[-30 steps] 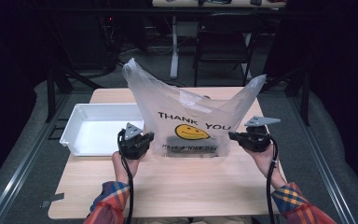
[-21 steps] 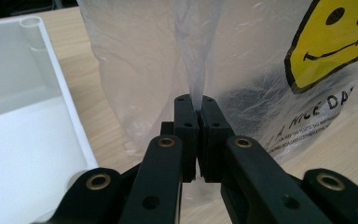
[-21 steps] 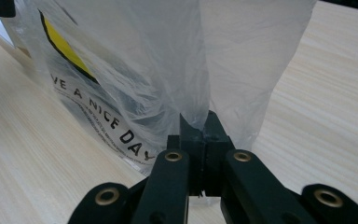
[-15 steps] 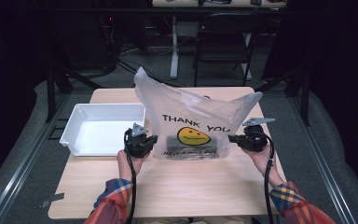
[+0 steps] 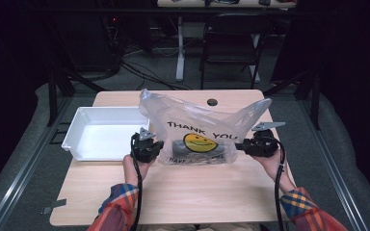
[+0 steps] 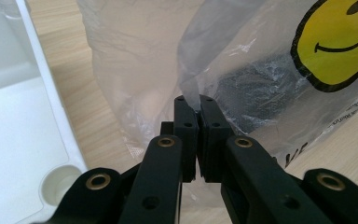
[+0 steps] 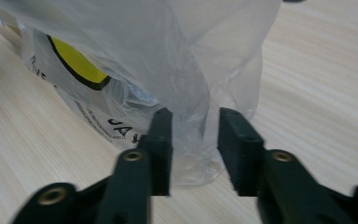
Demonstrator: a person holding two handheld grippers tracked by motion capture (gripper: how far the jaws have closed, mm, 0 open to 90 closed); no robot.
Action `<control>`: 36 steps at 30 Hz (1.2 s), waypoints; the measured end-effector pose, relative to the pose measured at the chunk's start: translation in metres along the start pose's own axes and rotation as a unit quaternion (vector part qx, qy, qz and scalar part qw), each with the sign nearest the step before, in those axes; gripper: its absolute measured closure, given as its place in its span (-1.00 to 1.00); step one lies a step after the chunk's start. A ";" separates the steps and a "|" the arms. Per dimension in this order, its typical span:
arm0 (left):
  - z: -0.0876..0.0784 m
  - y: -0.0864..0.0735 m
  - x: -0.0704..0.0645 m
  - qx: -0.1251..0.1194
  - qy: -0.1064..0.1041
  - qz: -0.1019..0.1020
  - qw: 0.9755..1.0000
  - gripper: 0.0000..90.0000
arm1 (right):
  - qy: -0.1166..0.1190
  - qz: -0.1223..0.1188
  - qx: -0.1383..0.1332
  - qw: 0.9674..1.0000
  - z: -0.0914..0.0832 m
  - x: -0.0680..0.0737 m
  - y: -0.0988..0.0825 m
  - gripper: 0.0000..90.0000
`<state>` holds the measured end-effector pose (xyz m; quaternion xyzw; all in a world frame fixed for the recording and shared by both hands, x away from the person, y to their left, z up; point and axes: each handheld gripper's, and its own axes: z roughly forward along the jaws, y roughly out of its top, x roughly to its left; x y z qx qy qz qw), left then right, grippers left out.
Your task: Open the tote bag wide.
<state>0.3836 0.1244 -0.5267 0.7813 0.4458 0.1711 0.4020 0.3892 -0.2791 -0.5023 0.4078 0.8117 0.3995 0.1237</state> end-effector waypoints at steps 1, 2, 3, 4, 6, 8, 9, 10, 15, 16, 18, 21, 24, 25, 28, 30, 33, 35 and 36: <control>0.000 0.000 0.000 0.002 0.001 0.003 1.000 0.95 | 0.000 -0.016 -0.008 1.000 -0.007 0.003 0.003 0.26; -0.001 0.000 0.001 0.005 0.000 0.006 1.000 0.95 | 0.000 -0.016 -0.008 1.000 -0.007 0.003 0.003 0.26; -0.001 0.000 0.001 0.002 -0.001 0.002 1.000 0.95 | -0.006 -0.027 -0.020 0.999 -0.014 0.007 0.006 0.20; -0.001 0.000 0.001 0.002 -0.001 0.002 1.000 0.95 | -0.006 -0.027 -0.020 0.999 -0.014 0.007 0.006 0.20; -0.001 0.000 0.001 0.002 0.002 0.002 1.000 0.95 | -0.018 -0.045 -0.044 0.998 -0.027 0.013 0.012 0.15; -0.001 0.000 0.002 0.002 0.000 0.001 1.000 0.94 | -0.023 -0.052 -0.063 0.996 -0.036 0.016 0.017 0.15; -0.001 0.000 0.002 0.002 0.001 0.000 1.000 0.94 | -0.023 -0.052 -0.063 0.996 -0.036 0.016 0.017 0.15; -0.002 0.000 0.002 0.002 0.001 -0.001 1.000 0.94 | -0.021 -0.056 -0.080 0.995 -0.045 0.019 0.023 0.19; -0.002 -0.001 0.003 0.003 0.001 -0.002 1.000 0.92 | -0.023 -0.052 -0.101 0.993 -0.053 0.024 0.032 0.47; -0.002 -0.001 0.003 0.003 0.001 -0.002 1.000 0.92 | -0.027 -0.052 -0.097 0.994 -0.053 0.024 0.033 0.59; -0.002 -0.001 0.003 0.001 0.001 -0.003 1.000 0.92 | -0.023 -0.045 -0.101 0.994 -0.050 0.024 0.034 0.78; -0.003 -0.001 0.003 0.001 0.001 -0.005 1.000 0.89 | -0.027 -0.042 -0.100 0.994 -0.047 0.023 0.034 0.97; -0.007 0.002 0.005 0.010 0.004 0.000 1.000 0.75 | -0.025 -0.038 -0.097 0.994 -0.045 0.022 0.034 1.00; -0.010 0.003 0.004 0.006 0.003 -0.003 1.000 0.72 | -0.025 -0.037 -0.096 0.994 -0.045 0.021 0.034 1.00; -0.031 0.006 0.005 -0.017 0.008 -0.001 1.000 0.40 | -0.025 -0.031 -0.096 0.995 -0.045 0.020 0.034 1.00; -0.036 0.007 0.006 -0.024 0.009 -0.004 1.000 0.33 | -0.029 -0.029 -0.095 0.995 -0.045 0.020 0.034 1.00; -0.050 0.013 0.005 -0.051 0.013 -0.005 0.999 0.24 | -0.027 -0.027 -0.093 0.995 -0.044 0.020 0.034 1.00; -0.059 0.022 0.002 -0.067 0.009 0.002 0.998 0.22 | -0.026 -0.029 -0.094 0.995 -0.044 0.020 0.034 1.00; -0.064 0.027 0.000 -0.076 0.008 0.006 0.997 0.22 | -0.028 -0.033 -0.090 0.995 -0.044 0.020 0.035 1.00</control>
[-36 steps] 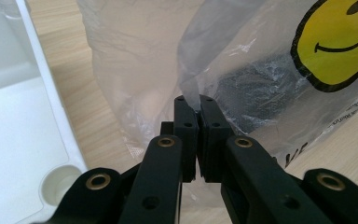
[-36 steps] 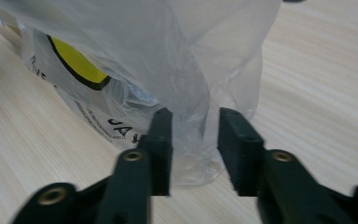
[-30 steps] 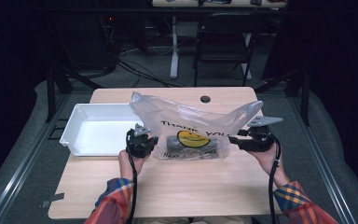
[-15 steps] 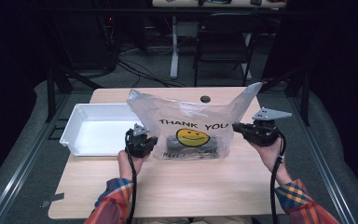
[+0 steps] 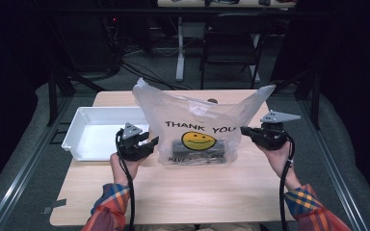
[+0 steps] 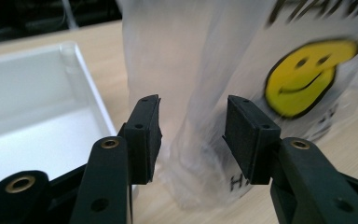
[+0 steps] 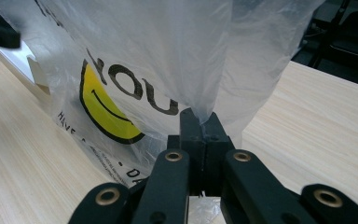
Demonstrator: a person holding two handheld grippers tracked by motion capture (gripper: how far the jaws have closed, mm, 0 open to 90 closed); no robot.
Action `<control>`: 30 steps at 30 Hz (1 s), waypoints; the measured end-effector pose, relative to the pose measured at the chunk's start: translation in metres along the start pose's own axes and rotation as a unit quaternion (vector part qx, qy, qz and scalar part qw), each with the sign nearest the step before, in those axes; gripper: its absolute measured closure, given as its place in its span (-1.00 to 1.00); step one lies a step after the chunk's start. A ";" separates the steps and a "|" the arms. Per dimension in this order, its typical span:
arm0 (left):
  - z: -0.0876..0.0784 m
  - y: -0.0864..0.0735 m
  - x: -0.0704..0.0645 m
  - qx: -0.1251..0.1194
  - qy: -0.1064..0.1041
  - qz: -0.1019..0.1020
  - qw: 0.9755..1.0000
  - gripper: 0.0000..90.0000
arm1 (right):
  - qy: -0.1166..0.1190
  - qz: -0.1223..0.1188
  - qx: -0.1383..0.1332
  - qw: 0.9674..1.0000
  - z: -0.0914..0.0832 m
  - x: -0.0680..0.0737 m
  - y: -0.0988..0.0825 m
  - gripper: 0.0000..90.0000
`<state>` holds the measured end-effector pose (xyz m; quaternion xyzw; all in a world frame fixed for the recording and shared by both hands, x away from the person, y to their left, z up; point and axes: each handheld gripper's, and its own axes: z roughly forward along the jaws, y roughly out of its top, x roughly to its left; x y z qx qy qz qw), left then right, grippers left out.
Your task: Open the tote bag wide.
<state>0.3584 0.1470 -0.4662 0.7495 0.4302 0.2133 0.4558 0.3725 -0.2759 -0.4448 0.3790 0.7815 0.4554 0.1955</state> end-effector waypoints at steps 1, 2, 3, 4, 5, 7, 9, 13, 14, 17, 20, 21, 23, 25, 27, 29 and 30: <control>-0.004 0.006 -0.002 -0.010 -0.006 0.005 1.000 0.24 | 0.001 0.000 0.000 1.000 0.000 0.000 0.000 1.00; -0.008 0.012 -0.005 -0.020 0.002 0.010 1.000 0.25 | 0.000 0.000 -0.002 1.000 0.000 0.001 0.000 1.00; -0.012 0.017 -0.007 -0.031 0.008 0.015 0.999 0.26 | 0.000 -0.001 -0.001 1.000 0.000 0.000 0.001 1.00; -0.016 0.025 -0.009 -0.043 0.017 0.021 0.999 0.31 | -0.001 0.001 0.000 1.000 -0.001 0.000 0.001 1.00; -0.016 0.025 -0.009 -0.043 0.017 0.021 0.999 0.34 | 0.000 0.001 -0.003 1.000 -0.001 -0.001 0.000 1.00; -0.015 0.028 -0.010 -0.049 0.026 0.025 0.998 0.39 | 0.001 0.003 -0.003 1.000 -0.001 -0.002 0.000 1.00; -0.013 0.028 -0.009 -0.057 0.027 0.022 0.998 0.46 | -0.002 0.004 -0.001 1.000 -0.001 -0.003 0.001 1.00; -0.002 0.026 -0.003 -0.060 0.026 0.016 0.998 0.72 | -0.002 0.006 -0.003 1.000 0.001 -0.004 0.004 1.00; 0.002 0.025 -0.002 -0.058 0.026 0.013 0.998 0.86 | -0.001 0.009 -0.002 1.000 0.005 -0.003 0.003 1.00; 0.010 0.021 0.003 -0.052 0.022 0.004 0.998 0.97 | 0.001 0.016 0.005 1.000 0.012 -0.004 0.001 1.00; 0.015 0.018 0.006 -0.054 0.016 -0.007 0.998 0.97 | 0.003 0.015 0.012 1.000 0.014 -0.005 -0.001 1.00; 0.016 0.017 0.006 -0.055 0.017 -0.008 0.998 0.98 | 0.003 0.013 0.014 1.000 0.014 -0.005 -0.001 1.00; 0.017 0.016 0.006 -0.053 0.015 -0.010 0.998 0.98 | 0.003 0.014 0.016 1.000 0.014 -0.005 -0.002 1.00; 0.017 0.015 0.007 -0.049 0.016 -0.009 0.999 0.98 | 0.001 0.017 0.014 1.000 0.016 -0.006 -0.003 1.00; 0.017 0.015 0.007 -0.046 0.016 -0.010 0.999 0.98 | -0.001 0.018 0.022 1.000 0.018 -0.009 -0.006 1.00; 0.018 0.014 0.007 -0.048 0.013 -0.013 0.999 0.98 | 0.000 0.022 0.022 1.000 0.019 -0.009 -0.007 1.00; 0.018 0.013 0.006 -0.050 0.012 -0.013 0.999 0.98 | -0.002 0.022 0.025 0.999 0.021 -0.010 -0.009 1.00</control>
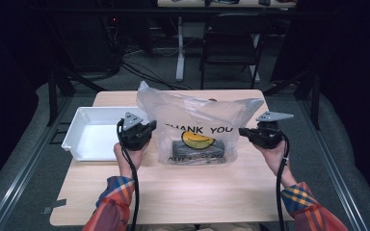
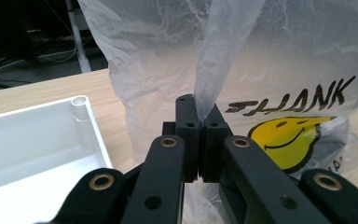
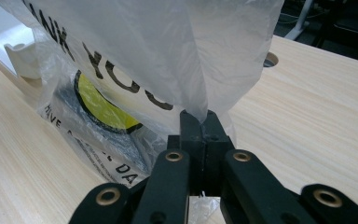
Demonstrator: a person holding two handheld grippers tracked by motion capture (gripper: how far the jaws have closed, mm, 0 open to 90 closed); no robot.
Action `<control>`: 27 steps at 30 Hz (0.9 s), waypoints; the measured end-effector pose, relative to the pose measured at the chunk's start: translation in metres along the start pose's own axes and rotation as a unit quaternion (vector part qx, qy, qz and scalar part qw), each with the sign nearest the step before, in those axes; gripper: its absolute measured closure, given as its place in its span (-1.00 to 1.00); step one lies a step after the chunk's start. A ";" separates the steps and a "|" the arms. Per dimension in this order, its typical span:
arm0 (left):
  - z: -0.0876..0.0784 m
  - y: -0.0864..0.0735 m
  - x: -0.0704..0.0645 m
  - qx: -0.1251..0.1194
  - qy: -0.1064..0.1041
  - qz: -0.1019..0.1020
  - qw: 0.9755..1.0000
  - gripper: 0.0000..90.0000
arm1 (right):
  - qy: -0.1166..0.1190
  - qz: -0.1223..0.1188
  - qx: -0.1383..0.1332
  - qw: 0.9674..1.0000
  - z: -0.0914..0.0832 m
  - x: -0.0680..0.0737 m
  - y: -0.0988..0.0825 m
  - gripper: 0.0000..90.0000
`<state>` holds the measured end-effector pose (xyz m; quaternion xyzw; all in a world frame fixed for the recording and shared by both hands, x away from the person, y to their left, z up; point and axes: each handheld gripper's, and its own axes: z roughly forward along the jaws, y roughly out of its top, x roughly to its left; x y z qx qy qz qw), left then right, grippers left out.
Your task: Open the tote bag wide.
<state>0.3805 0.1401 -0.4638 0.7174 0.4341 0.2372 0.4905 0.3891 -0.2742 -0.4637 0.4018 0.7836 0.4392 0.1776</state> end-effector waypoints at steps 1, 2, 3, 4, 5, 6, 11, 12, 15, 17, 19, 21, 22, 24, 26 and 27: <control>0.000 0.000 -0.001 0.004 -0.001 0.003 1.000 0.98 | 0.000 0.000 0.000 1.000 0.000 0.000 0.000 1.00; 0.001 0.000 -0.003 0.005 0.000 0.008 1.000 0.98 | 0.000 -0.002 0.004 1.000 0.000 -0.001 0.000 1.00; 0.001 0.000 -0.003 0.007 0.000 0.011 1.000 0.98 | -0.002 0.001 0.002 1.000 0.002 0.000 -0.001 1.00; 0.002 0.000 -0.004 0.012 -0.001 0.013 1.000 0.99 | -0.003 0.000 0.004 1.000 0.003 -0.001 -0.002 1.00; 0.003 -0.001 -0.004 0.016 0.000 0.015 1.000 0.99 | 0.001 0.004 0.008 1.000 0.006 -0.002 -0.004 1.00; 0.004 -0.002 -0.003 0.020 0.000 0.016 1.000 0.99 | 0.000 0.002 0.013 1.000 0.007 -0.002 -0.005 1.00; 0.006 -0.007 -0.005 0.027 -0.005 0.015 1.000 0.99 | 0.006 0.008 0.024 1.000 0.014 -0.002 -0.009 1.00; 0.006 -0.007 -0.005 0.027 -0.005 0.015 1.000 0.99 | 0.006 0.008 0.024 1.000 0.014 -0.002 -0.009 1.00; 0.008 -0.009 -0.004 0.033 -0.002 0.018 0.999 0.99 | 0.005 0.005 0.029 1.000 0.017 -0.002 -0.011 1.00; 0.010 -0.012 -0.003 0.044 0.001 0.022 0.999 0.99 | 0.007 0.007 0.037 0.999 0.020 -0.003 -0.013 1.00; 0.011 -0.013 -0.003 0.046 0.001 0.021 0.999 0.99 | 0.006 0.008 0.038 0.999 0.021 -0.003 -0.014 1.00; 0.012 -0.015 -0.002 0.051 0.001 0.022 0.998 0.99 | 0.003 0.005 0.044 0.999 0.022 -0.004 -0.016 1.00; 0.012 -0.015 -0.001 0.054 0.002 0.023 0.998 0.99 | 0.004 0.004 0.047 0.999 0.023 -0.004 -0.016 1.00; 0.014 -0.018 0.001 0.060 0.002 0.024 0.998 0.99 | 0.001 0.006 0.050 0.999 0.023 -0.005 -0.017 1.00; 0.016 -0.021 0.002 0.068 0.003 0.023 0.997 0.99 | -0.001 0.005 0.056 0.998 0.025 -0.007 -0.019 1.00; 0.016 -0.021 0.002 0.068 0.003 0.023 0.997 0.99 | -0.001 0.005 0.056 0.998 0.025 -0.007 -0.019 1.00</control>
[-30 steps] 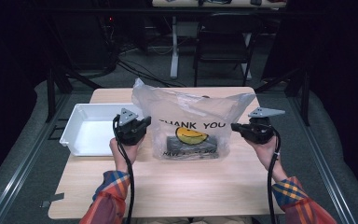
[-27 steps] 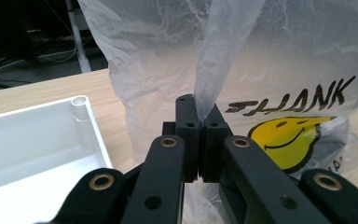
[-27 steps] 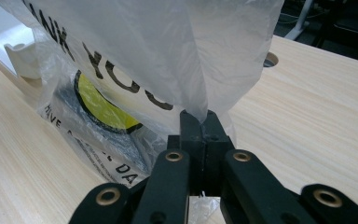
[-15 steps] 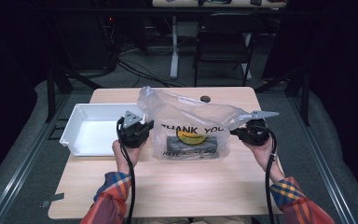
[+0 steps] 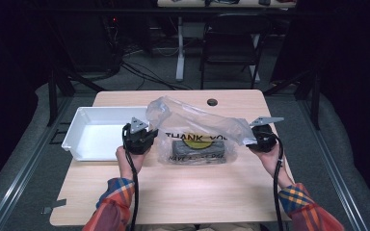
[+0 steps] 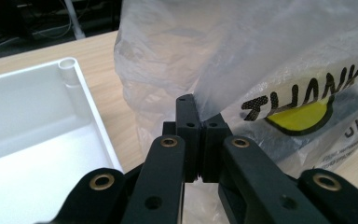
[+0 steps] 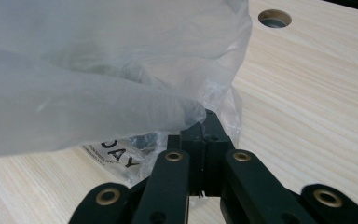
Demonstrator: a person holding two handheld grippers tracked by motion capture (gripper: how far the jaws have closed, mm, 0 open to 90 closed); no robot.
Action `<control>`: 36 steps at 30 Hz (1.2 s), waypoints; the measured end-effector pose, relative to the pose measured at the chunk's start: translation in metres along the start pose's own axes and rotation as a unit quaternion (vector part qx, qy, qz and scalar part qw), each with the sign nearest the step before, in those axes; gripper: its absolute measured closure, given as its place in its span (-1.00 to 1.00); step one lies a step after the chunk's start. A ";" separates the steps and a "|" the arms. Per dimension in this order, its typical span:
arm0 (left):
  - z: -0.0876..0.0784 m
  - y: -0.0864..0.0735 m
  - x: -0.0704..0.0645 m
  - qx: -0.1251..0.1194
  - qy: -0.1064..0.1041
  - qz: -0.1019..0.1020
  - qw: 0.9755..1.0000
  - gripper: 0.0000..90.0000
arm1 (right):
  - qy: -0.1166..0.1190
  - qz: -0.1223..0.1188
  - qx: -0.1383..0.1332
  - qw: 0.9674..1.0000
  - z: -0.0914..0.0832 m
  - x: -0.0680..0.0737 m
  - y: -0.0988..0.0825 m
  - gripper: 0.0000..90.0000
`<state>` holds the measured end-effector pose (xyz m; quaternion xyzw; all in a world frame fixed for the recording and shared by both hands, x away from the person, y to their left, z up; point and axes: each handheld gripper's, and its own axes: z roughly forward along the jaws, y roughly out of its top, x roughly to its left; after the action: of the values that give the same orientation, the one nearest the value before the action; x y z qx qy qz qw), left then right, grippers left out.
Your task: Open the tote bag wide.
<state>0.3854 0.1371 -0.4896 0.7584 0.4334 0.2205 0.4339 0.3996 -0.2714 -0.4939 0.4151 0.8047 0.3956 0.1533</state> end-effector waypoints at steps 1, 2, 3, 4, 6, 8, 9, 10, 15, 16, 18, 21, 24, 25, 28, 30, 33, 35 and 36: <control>0.000 -0.001 0.000 0.003 0.000 0.000 1.000 0.99 | -0.001 0.001 0.006 1.000 0.001 -0.001 -0.002 1.00; 0.001 -0.002 0.001 0.003 0.000 0.000 1.000 0.99 | -0.001 0.001 0.006 1.000 0.001 -0.001 -0.002 1.00; 0.001 -0.002 0.001 0.005 0.000 0.000 1.000 0.99 | -0.002 0.000 0.007 1.000 0.002 -0.001 -0.002 1.00; 0.001 -0.002 0.001 0.006 0.001 0.000 1.000 0.99 | -0.006 -0.003 0.007 1.000 0.003 -0.001 -0.003 1.00; 0.002 -0.003 0.001 0.009 0.001 0.000 1.000 0.99 | -0.008 -0.002 0.012 1.000 0.005 -0.002 -0.004 1.00; 0.003 -0.004 0.001 0.013 0.001 0.000 1.000 0.99 | -0.007 -0.002 0.013 1.000 0.006 -0.003 -0.005 1.00; 0.004 -0.004 0.001 0.015 0.001 -0.001 1.000 0.99 | -0.006 -0.002 0.016 1.000 0.007 -0.003 -0.006 1.00; 0.004 -0.005 0.001 0.018 0.000 -0.001 1.000 0.99 | -0.007 -0.001 0.018 1.000 0.007 -0.003 -0.006 1.00; 0.005 -0.006 -0.001 0.023 0.001 0.003 1.000 0.99 | -0.010 -0.002 0.026 1.000 0.010 -0.004 -0.010 1.00; 0.005 -0.006 -0.001 0.025 0.001 0.003 1.000 0.99 | -0.010 -0.002 0.026 1.000 0.010 -0.004 -0.010 1.00; 0.006 -0.007 0.000 0.031 0.003 0.005 0.999 0.99 | -0.011 -0.001 0.029 1.000 0.012 -0.005 -0.011 1.00; 0.007 -0.007 0.000 0.038 0.007 0.006 0.999 0.99 | -0.013 -0.001 0.036 0.999 0.014 -0.006 -0.013 1.00; 0.008 -0.007 -0.002 0.043 0.011 0.009 0.999 0.99 | -0.016 -0.002 0.037 0.999 0.015 -0.007 -0.014 1.00; 0.008 -0.008 -0.002 0.044 0.012 0.009 0.999 0.99 | -0.018 -0.003 0.039 0.999 0.015 -0.008 -0.015 1.00; 0.009 -0.009 -0.002 0.050 0.014 0.008 0.999 0.99 | -0.018 -0.001 0.040 0.999 0.015 -0.008 -0.016 1.00; 0.009 -0.010 -0.001 0.055 0.014 0.003 0.998 0.99 | -0.021 -0.004 0.044 0.999 0.016 -0.008 -0.017 1.00; 0.010 -0.010 -0.001 0.060 0.015 0.005 0.998 0.99 | -0.021 -0.004 0.050 0.999 0.017 -0.008 -0.018 1.00; 0.010 -0.011 -0.002 0.064 0.015 0.005 0.998 0.99 | -0.025 -0.009 0.056 0.998 0.019 -0.009 -0.020 1.00; 0.011 -0.011 -0.002 0.065 0.015 0.005 0.998 0.99 | -0.025 -0.009 0.056 0.998 0.019 -0.009 -0.020 1.00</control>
<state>0.3869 0.1333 -0.5042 0.7840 0.4495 0.2055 0.3756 0.4050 -0.2753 -0.5222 0.4258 0.8252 0.3382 0.1532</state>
